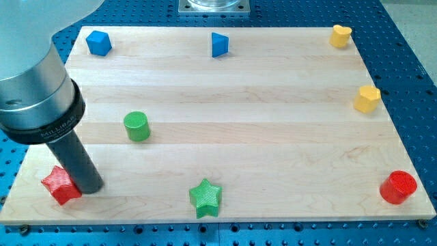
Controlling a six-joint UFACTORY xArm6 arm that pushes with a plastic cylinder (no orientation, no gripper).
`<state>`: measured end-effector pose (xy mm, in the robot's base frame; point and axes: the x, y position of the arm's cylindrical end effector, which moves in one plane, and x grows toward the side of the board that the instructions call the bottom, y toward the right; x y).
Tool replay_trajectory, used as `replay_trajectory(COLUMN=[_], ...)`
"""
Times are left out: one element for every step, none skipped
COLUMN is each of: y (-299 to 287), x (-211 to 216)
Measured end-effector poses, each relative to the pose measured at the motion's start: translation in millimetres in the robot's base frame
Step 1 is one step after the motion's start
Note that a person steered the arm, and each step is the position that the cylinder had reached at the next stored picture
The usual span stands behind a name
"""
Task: Place the green circle at the center left side of the board
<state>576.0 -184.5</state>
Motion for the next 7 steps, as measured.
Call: replay_trajectory(y=[-3.5, 49.9, 80.9, 80.8, 66.9, 51.9, 45.9], x=[0.0, -14.6, -35.9, -46.0, -94.1, -123.3, -123.5])
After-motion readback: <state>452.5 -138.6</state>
